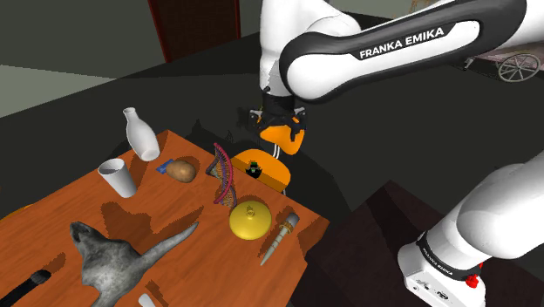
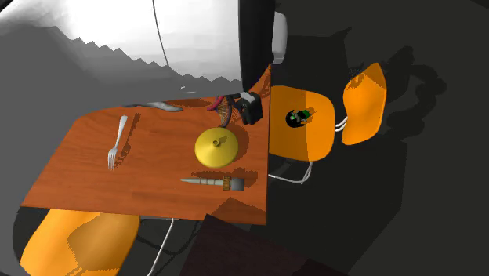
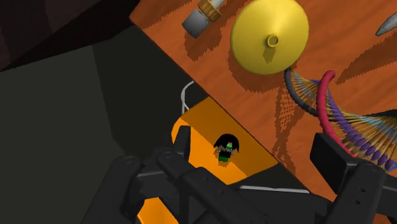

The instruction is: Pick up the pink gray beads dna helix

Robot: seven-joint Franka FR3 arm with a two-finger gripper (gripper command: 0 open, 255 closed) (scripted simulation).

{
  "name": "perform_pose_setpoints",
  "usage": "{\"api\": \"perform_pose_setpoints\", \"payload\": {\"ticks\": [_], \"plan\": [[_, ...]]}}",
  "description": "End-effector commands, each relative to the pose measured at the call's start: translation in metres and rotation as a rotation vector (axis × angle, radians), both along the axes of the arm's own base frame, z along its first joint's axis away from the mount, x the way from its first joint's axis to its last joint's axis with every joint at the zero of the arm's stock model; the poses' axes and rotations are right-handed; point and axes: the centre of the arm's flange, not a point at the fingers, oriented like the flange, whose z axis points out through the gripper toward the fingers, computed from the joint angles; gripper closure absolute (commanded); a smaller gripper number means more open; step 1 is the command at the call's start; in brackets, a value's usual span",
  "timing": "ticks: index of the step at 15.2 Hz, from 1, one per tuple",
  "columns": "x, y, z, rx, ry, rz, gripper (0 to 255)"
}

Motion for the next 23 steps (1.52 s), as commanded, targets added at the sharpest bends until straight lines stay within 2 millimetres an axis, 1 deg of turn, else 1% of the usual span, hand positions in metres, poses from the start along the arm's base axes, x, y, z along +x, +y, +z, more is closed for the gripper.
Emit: {"api": "perform_pose_setpoints", "payload": {"ticks": [1,7,13,14,20,21,23], "plan": [[0.017,0.021,-0.008,0.009,-0.002,-0.043,0],[0.069,0.073,-0.032,0.028,-0.008,-0.16,0],[0.128,0.118,-0.056,0.048,-0.013,-0.277,0],[0.129,0.119,-0.056,0.048,-0.013,-0.278,0],[0.129,0.119,-0.088,0.048,-0.013,-0.278,0],[0.129,0.119,-0.096,0.048,-0.013,-0.278,0],[0.129,0.119,-0.096,0.048,-0.013,-0.278,0]]}}
